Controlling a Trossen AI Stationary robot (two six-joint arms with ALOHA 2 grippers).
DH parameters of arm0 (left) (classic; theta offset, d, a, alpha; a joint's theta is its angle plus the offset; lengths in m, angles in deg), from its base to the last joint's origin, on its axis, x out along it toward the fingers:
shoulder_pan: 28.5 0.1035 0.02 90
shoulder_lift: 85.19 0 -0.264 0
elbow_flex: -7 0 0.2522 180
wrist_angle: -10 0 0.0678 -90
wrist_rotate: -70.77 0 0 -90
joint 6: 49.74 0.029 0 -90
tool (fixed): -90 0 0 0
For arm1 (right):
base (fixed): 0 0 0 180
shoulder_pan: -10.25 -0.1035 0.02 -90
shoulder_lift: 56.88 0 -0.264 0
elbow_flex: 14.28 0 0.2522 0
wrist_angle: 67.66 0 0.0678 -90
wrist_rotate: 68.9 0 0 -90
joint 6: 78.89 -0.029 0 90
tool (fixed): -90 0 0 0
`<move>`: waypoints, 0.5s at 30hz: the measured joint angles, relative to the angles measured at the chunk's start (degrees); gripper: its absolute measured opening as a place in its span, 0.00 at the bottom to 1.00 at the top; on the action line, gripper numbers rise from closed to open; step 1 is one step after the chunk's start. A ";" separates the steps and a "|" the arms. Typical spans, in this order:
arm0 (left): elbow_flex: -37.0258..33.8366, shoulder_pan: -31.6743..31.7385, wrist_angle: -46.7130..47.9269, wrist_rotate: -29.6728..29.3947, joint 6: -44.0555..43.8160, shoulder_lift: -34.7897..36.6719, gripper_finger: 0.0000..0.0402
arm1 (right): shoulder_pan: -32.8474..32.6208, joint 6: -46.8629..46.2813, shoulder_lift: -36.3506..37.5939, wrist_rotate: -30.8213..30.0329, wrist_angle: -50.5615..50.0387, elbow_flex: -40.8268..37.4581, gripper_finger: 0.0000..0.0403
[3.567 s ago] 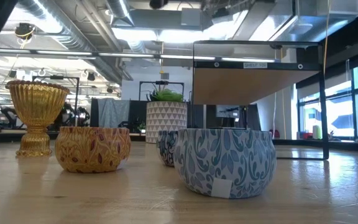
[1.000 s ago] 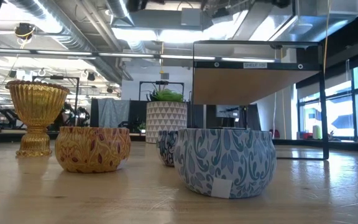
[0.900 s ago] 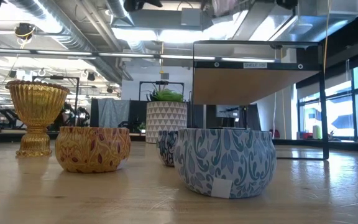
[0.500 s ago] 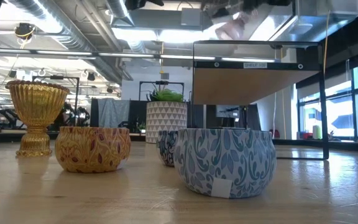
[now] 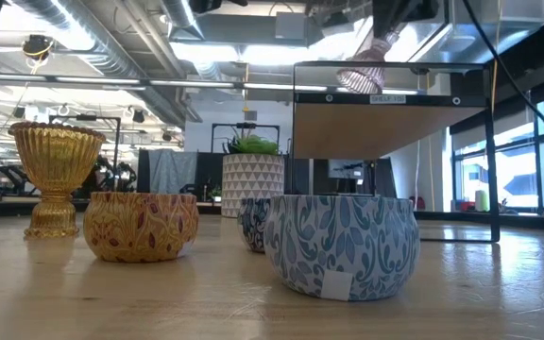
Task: Pick & Place candle stick holders
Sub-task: Put the top pink glass candle holder on the shelf
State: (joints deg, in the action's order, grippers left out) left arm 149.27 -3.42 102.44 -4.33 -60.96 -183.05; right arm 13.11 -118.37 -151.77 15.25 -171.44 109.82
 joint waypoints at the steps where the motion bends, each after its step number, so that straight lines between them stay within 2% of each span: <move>1: 0.01 0.00 0.00 0.00 -0.01 -0.01 0.24 | -0.27 1.17 -0.05 0.01 0.00 0.00 0.11; 10: 0.00 0.00 0.00 -0.02 -0.13 -0.01 0.24 | -4.54 20.10 -0.05 -5.64 0.00 -0.01 0.11; 15: 0.00 0.00 0.00 -0.02 -0.51 -0.01 0.24 | -7.45 28.68 -0.05 -13.39 0.02 -0.02 0.11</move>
State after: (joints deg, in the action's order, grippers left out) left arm 149.27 -3.42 102.44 -4.36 -61.47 -183.06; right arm 5.67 -89.69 -151.82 1.87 -171.43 109.80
